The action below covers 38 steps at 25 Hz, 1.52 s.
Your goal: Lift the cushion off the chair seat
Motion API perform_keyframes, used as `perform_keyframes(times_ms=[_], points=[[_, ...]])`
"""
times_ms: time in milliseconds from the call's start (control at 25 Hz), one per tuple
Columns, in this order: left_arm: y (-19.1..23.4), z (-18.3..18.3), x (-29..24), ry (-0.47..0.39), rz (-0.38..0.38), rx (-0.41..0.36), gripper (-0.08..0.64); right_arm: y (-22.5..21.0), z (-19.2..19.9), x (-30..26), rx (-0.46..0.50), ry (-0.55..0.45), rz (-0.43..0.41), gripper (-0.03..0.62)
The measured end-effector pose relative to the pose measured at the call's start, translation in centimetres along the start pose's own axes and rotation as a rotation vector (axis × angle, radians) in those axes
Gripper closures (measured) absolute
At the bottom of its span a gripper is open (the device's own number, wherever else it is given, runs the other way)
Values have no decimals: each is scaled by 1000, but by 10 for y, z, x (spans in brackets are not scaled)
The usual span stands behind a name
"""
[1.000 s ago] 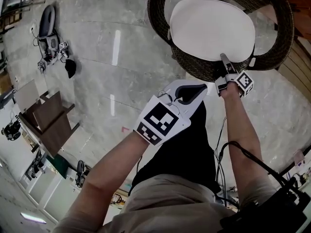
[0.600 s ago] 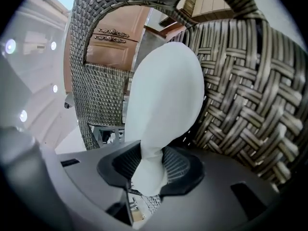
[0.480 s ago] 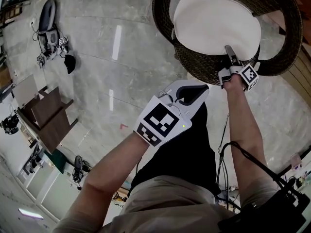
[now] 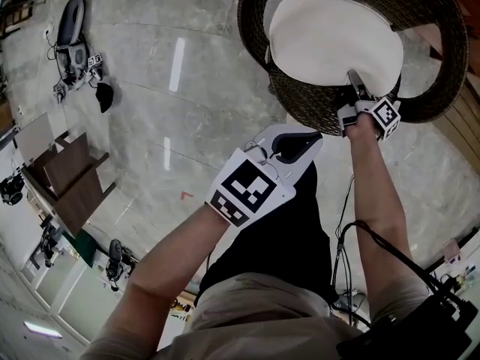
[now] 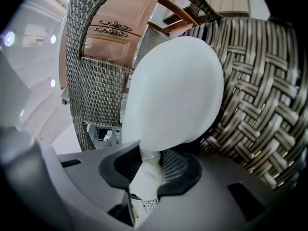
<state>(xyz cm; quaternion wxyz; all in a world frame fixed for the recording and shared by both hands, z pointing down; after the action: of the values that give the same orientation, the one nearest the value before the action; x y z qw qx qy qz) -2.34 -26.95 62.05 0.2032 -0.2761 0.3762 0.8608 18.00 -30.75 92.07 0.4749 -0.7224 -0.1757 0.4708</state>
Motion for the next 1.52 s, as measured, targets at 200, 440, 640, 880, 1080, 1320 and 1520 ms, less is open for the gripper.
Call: perform_keyframes(times_ms=[200, 440, 640, 880, 1080, 1320, 1520], points=[[-2, 0, 6, -11, -3, 6, 552, 3, 7, 8, -2, 11, 12, 498], [-15, 4, 21, -24, -6, -3, 552, 10, 17, 27, 8, -15, 9, 509], [-26, 10, 34, -41, -15, -5, 552, 22, 20, 43, 30, -32, -20, 514], [-38, 13, 54, -67, -19, -14, 552, 46, 25, 61, 71, -44, -46, 518], [-52, 13, 74, -95, -24, -20, 552, 65, 33, 87, 107, -53, -51, 520], [-86, 11, 101, -141, -19, -41, 552, 93, 54, 138, 156, -38, -90, 522], [-116, 13, 134, -173, -26, -73, 552, 120, 75, 184, 188, -19, -113, 522]])
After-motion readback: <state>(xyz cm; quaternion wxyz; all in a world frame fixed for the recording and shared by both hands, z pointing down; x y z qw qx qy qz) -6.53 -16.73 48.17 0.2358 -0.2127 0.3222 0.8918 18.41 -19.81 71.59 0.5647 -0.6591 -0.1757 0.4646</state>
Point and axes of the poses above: the fingertips, and each gripper's own axes: x backward along the fingers, y to its left, z out of its underside, the point moved 7 cm from there along x, backward along the fingers, and after that the axes turned 4 degrees about y, right-handed, at the moved point
